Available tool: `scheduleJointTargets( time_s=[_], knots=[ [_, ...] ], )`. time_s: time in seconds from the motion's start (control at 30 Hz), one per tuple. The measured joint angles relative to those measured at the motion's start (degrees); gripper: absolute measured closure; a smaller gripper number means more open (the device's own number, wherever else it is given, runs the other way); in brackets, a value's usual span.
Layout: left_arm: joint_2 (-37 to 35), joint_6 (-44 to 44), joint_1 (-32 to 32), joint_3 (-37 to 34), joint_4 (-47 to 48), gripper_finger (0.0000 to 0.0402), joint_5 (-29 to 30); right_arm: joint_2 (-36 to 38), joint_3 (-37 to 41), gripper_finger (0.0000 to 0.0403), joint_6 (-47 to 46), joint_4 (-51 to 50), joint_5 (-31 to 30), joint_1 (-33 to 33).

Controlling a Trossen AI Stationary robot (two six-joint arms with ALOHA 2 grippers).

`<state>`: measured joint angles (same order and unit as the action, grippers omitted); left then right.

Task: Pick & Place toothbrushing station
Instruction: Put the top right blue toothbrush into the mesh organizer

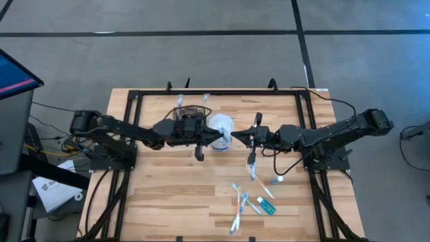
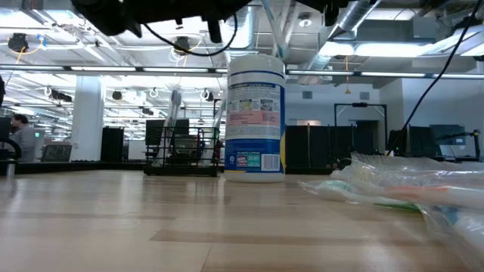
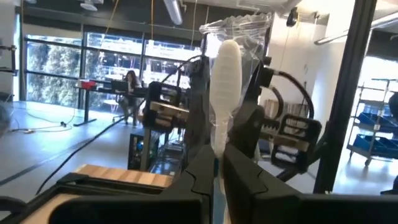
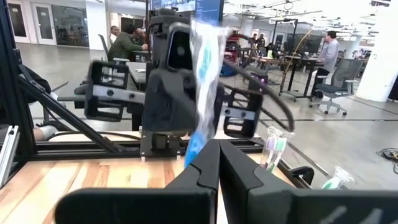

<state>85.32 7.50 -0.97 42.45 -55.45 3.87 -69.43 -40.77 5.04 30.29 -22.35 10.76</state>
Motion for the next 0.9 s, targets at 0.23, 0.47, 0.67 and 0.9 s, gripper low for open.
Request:
scheduleJointTargets(
  time_s=[0.23,0.47,0.67,0.9],
  knots=[
    [-8.98,0.26,-0.02,-6.13,5.25,0.0395,2.8,0.0,0.0,0.0403,-0.02,0.04,-0.01,0.0],
    [-18.07,0.47,-0.02,-12.09,10.05,0.0395,6.83,-0.01,0.0,0.0403,-0.04,0.03,-0.02,0.0],
    [-23.91,0.51,-0.02,-15.34,13.96,0.0395,11.33,-0.02,0.0,0.0403,-0.06,-0.26,-0.02,0.0],
    [-27.81,0.37,-0.02,-16.89,19.58,0.0395,17.28,-0.02,0.0,0.0403,-0.09,-1.06,-0.04,0.0]
  ],
)
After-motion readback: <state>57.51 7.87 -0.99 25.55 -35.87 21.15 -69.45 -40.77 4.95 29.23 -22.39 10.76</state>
